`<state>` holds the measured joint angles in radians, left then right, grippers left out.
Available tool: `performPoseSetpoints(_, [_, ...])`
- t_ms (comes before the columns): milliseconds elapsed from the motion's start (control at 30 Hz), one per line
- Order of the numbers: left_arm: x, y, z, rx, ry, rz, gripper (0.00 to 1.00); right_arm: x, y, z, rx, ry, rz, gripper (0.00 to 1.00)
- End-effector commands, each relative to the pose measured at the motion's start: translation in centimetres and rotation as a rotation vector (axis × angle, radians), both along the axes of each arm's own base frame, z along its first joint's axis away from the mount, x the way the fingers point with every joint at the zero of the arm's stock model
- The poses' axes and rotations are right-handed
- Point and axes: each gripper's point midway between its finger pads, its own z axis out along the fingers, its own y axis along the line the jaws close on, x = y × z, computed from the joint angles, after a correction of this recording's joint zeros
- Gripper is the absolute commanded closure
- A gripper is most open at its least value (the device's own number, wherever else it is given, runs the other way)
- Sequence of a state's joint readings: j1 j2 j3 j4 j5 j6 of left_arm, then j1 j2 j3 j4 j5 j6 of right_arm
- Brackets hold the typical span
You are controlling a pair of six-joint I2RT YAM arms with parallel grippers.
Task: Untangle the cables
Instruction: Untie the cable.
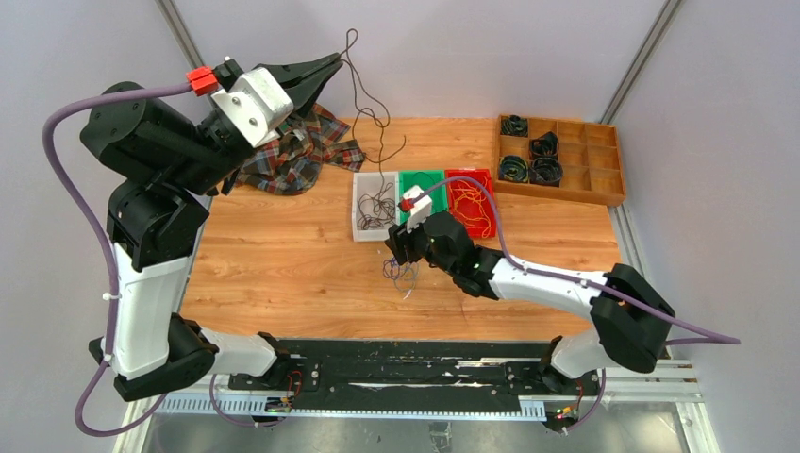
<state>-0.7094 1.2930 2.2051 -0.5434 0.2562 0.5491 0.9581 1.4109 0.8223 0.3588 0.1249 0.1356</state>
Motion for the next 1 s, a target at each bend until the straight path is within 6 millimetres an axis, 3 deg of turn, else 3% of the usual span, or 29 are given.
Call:
performPoseSetpoints(0, [-1.6,0.5,2.1,-0.036,-0.055,-0.033,1.0,1.1,0.6,-0.5,0.024,-0.02,-0.041,0.48])
performPoseSetpoints(200, [-1.8,0.9,3.1,-0.048,-0.083,-0.023,1.0,0.5,0.3,-5.3,0.009,0.043,-0.049,0.7])
performPoseSetpoints(400, [-1.7,2.7,6.3,-0.129,-0.185,0.065,1.0,-1.0,-2.3,-11.2,-0.049,0.124,-0.089,0.68])
performPoseSetpoints(533, [-1.0,4.2,8.4,-0.2,-0.248,0.156,0.99,-2.2,-4.3,-13.4,-0.049,0.16,-0.124,0.64])
performPoseSetpoints(700, [0.0,3.0,6.7,-0.153,-0.214,0.146,1.0,-3.0,-5.0,-13.0,-0.009,0.172,-0.134,0.54])
performPoseSetpoints(833, [1.6,2.1,4.2,-0.112,-0.167,0.163,1.0,-2.8,-5.2,-10.6,0.029,0.147,-0.147,0.45])
performPoseSetpoints(967, [3.8,0.7,0.3,-0.04,-0.101,0.184,0.99,-2.8,-5.7,-7.6,0.054,0.12,-0.156,0.4])
